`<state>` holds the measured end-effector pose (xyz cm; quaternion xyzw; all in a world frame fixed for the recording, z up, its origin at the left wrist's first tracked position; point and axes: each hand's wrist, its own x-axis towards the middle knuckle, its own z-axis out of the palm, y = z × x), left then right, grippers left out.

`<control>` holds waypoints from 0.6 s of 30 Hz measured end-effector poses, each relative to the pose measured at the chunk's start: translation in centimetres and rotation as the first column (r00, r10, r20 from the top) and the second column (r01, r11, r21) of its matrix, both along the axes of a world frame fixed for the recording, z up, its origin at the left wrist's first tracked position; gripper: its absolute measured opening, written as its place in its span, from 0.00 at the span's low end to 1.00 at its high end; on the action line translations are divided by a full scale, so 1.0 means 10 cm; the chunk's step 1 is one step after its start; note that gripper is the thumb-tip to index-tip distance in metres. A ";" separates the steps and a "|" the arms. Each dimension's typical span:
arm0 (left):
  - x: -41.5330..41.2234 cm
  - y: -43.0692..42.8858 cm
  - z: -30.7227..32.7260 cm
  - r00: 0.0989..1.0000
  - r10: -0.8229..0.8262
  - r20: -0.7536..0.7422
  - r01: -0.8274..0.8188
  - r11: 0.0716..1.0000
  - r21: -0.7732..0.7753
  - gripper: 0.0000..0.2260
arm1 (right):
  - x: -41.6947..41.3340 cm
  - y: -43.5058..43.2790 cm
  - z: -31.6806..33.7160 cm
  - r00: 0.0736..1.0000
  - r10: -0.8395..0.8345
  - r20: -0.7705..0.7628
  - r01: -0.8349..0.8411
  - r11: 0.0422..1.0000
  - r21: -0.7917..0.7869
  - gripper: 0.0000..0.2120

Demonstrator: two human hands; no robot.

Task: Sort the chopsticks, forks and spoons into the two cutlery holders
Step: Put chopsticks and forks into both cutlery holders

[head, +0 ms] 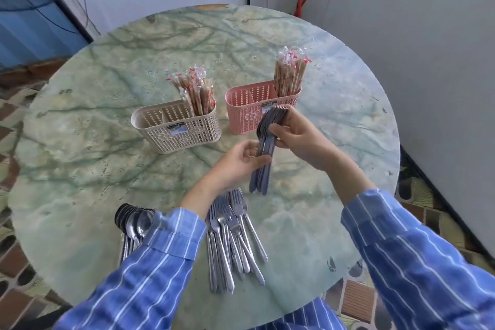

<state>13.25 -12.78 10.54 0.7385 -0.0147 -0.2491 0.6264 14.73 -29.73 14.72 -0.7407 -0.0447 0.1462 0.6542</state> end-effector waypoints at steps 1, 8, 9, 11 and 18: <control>0.09 -0.03 0.05 0.998 0.038 0.059 -0.042 0.997 0.070 0.16 | 0.11 0.00 0.08 0.999 -0.008 0.046 0.010 0.999 -0.041 0.06; 0.94 -0.22 0.42 0.910 0.104 0.402 -0.219 0.942 0.253 0.09 | 0.96 -0.04 0.50 0.950 -0.024 0.311 0.090 0.976 -0.200 0.04; 1.08 -0.24 0.46 0.903 0.108 0.415 -0.234 0.935 0.266 0.09 | 1.08 -0.07 0.56 0.942 0.004 0.336 0.076 0.972 -0.225 0.05; 1.32 -0.29 0.49 0.897 0.094 0.433 -0.236 0.928 0.288 0.09 | 1.30 -0.10 0.68 0.922 0.078 0.380 0.048 0.949 -0.311 0.07; 1.82 -0.47 0.32 0.873 0.047 0.486 -0.261 0.886 0.383 0.11 | 1.88 -0.24 0.63 0.865 0.267 0.425 -0.005 0.852 -0.523 0.10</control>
